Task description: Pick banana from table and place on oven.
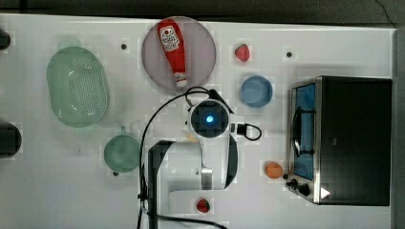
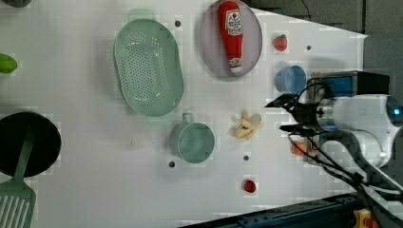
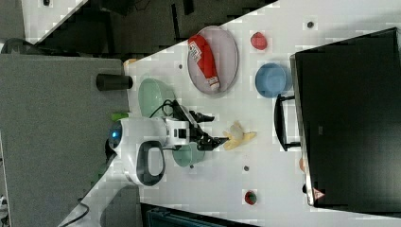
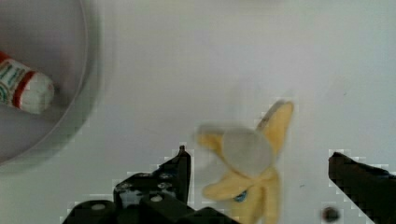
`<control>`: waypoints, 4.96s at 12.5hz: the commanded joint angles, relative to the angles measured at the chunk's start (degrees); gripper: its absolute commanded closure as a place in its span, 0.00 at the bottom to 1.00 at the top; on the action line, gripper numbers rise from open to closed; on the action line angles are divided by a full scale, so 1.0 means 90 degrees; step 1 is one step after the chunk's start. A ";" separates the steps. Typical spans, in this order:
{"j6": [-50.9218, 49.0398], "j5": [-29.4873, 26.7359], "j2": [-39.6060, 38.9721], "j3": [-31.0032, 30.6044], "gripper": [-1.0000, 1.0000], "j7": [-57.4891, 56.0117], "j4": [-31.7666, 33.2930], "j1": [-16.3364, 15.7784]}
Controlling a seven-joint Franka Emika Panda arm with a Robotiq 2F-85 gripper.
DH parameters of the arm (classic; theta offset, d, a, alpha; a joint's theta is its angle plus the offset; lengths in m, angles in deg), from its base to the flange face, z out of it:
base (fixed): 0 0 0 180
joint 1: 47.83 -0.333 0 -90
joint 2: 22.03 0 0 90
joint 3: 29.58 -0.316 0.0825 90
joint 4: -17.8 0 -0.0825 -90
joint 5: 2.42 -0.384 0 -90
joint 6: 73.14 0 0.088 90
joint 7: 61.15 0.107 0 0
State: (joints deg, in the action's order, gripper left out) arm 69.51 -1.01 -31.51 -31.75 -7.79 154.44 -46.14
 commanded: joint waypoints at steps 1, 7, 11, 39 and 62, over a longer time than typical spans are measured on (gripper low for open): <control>0.0448 -0.0080 -0.0561 -0.0174 0.00 0.0626 0.0124 -0.0082; 0.1207 -0.0080 -0.1239 -0.0161 0.15 0.0626 0.0124 -0.0089; 0.1264 -0.0080 -0.1237 -0.0150 0.64 0.0626 0.0143 -0.0091; -0.2914 0.0269 0.0516 0.3800 0.80 -0.4170 -0.3111 0.0169; -0.5217 0.0348 0.1492 0.1144 0.00 -0.0379 -0.4141 -0.0383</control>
State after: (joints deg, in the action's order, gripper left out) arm 24.48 1.56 -13.03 -19.53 -25.33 115.55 -49.91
